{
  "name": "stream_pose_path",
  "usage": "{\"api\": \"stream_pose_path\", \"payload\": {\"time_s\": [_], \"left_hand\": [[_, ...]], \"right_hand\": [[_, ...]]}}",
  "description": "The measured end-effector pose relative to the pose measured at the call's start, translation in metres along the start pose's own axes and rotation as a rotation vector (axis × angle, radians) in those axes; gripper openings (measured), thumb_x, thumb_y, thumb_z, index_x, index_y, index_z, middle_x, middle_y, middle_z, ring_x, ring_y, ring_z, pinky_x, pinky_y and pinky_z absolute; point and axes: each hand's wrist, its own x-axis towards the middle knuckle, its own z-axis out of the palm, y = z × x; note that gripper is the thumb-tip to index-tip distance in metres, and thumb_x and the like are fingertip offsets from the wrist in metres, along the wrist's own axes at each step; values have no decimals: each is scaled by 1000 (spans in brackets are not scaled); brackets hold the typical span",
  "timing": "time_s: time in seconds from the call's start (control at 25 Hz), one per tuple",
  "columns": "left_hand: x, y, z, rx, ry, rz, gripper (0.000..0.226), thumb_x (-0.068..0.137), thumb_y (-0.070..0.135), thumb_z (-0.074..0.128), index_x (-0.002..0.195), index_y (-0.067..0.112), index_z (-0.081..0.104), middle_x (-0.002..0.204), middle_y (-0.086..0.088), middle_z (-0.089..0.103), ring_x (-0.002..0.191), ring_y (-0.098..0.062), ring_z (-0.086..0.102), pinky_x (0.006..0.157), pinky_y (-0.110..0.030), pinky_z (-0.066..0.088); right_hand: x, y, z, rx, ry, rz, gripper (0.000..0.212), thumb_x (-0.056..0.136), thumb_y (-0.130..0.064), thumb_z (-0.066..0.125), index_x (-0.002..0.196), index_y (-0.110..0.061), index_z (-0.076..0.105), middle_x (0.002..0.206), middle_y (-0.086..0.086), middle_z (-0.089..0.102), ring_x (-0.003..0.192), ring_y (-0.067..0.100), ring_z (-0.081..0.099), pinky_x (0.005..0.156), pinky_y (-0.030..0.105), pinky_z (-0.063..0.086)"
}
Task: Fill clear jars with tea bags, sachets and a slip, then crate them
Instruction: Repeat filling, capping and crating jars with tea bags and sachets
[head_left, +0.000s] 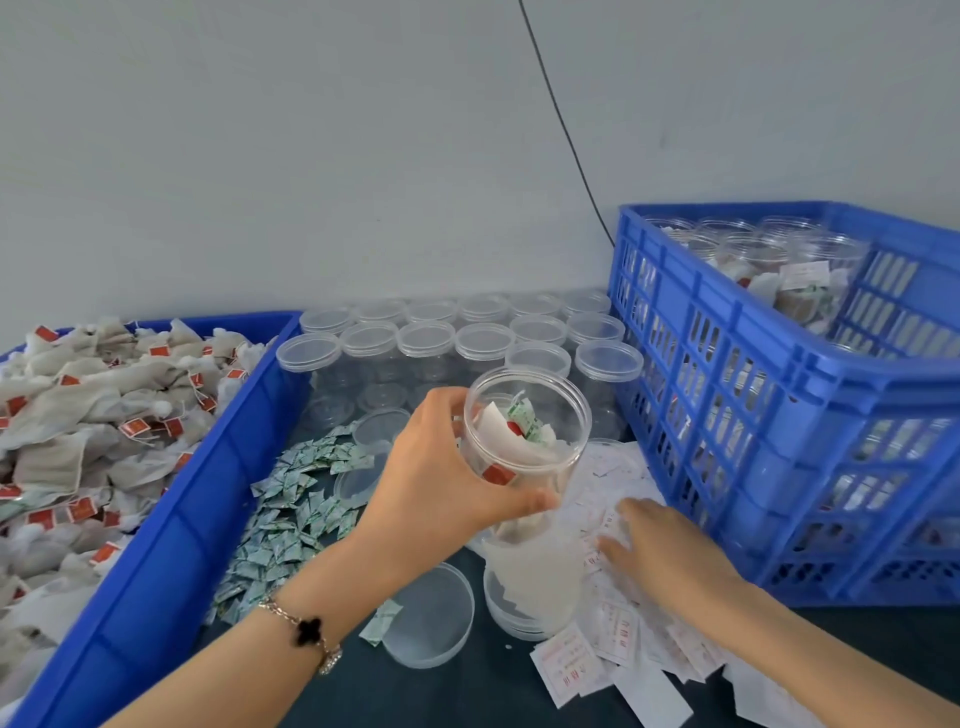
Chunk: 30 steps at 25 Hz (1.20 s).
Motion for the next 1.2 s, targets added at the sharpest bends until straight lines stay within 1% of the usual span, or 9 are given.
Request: {"api": "stream_pose_path", "payload": {"time_s": [0.2, 0.32, 0.36, 0.44, 0.52, 0.72, 0.96, 1.08, 1.2], "left_hand": [[-4, -2, 1, 25, 0, -22, 82, 32, 66, 81, 100, 51, 37, 113, 23, 52, 105, 5, 51, 77, -12, 40], [-7, -1, 5, 20, -10, -31, 81, 33, 65, 81, 100, 51, 37, 113, 24, 51, 104, 7, 50, 76, -12, 39], [-8, -1, 6, 18, -13, -34, 81, 33, 65, 81, 100, 52, 37, 112, 25, 50, 102, 9, 50, 74, -10, 37], [-9, 0, 7, 9, -12, -38, 81, 33, 64, 81, 99, 53, 38, 110, 27, 50, 100, 13, 49, 71, -8, 36], [-10, 1, 7, 3, -11, -39, 81, 33, 64, 82, 99, 53, 38, 109, 29, 49, 99, 15, 48, 70, -8, 36], [-10, 0, 9, 18, -17, -27, 82, 36, 60, 86, 101, 53, 38, 112, 29, 49, 102, 14, 48, 73, -8, 37], [-11, 0, 8, 37, -21, -18, 82, 36, 60, 87, 101, 53, 38, 110, 29, 49, 100, 20, 45, 71, -6, 37], [-11, -2, 4, 40, -8, -22, 82, 34, 63, 84, 101, 52, 38, 110, 27, 50, 102, 15, 48, 73, -8, 37], [-10, -4, 0, 42, 6, -29, 83, 34, 63, 83, 102, 51, 38, 113, 25, 50, 105, 9, 48, 76, -10, 37]], "right_hand": [[-14, 2, 9, -115, -150, -68, 57, 96, -53, 36, 143, -21, 34, 151, -2, 30, 136, 18, 30, 107, 33, 34], [-20, -1, 5, -138, -52, -159, 38, 100, -41, 35, 128, -20, 49, 130, -2, 53, 118, 15, 49, 92, 28, 42], [-24, -4, 2, -161, -15, -209, 29, 96, -38, 48, 115, -18, 57, 113, -2, 61, 102, 12, 57, 79, 25, 45], [-33, -4, -2, -132, 20, -258, 34, 53, -27, 91, 72, -16, 65, 65, -3, 62, 56, 8, 59, 45, 20, 39], [-38, -5, -3, -121, 100, -279, 54, 8, -11, 93, 49, -16, 58, 41, -4, 47, 31, 6, 45, 29, 16, 24], [-37, -11, 7, -268, 180, -325, 67, 16, -15, 94, 81, -7, 76, 69, 4, 70, 54, 17, 66, 33, 22, 46], [-24, -28, 13, -364, 63, -411, 72, 39, -34, 93, 99, 0, 71, 85, 8, 70, 77, 21, 67, 54, 27, 54], [-23, -40, 11, -289, 109, -439, 61, 25, -27, 95, 80, -8, 76, 66, 0, 67, 59, 14, 64, 44, 22, 50], [-17, -45, 12, -318, 65, -453, 72, 34, -17, 93, 101, 1, 71, 72, 8, 68, 65, 19, 65, 52, 23, 51]]}}
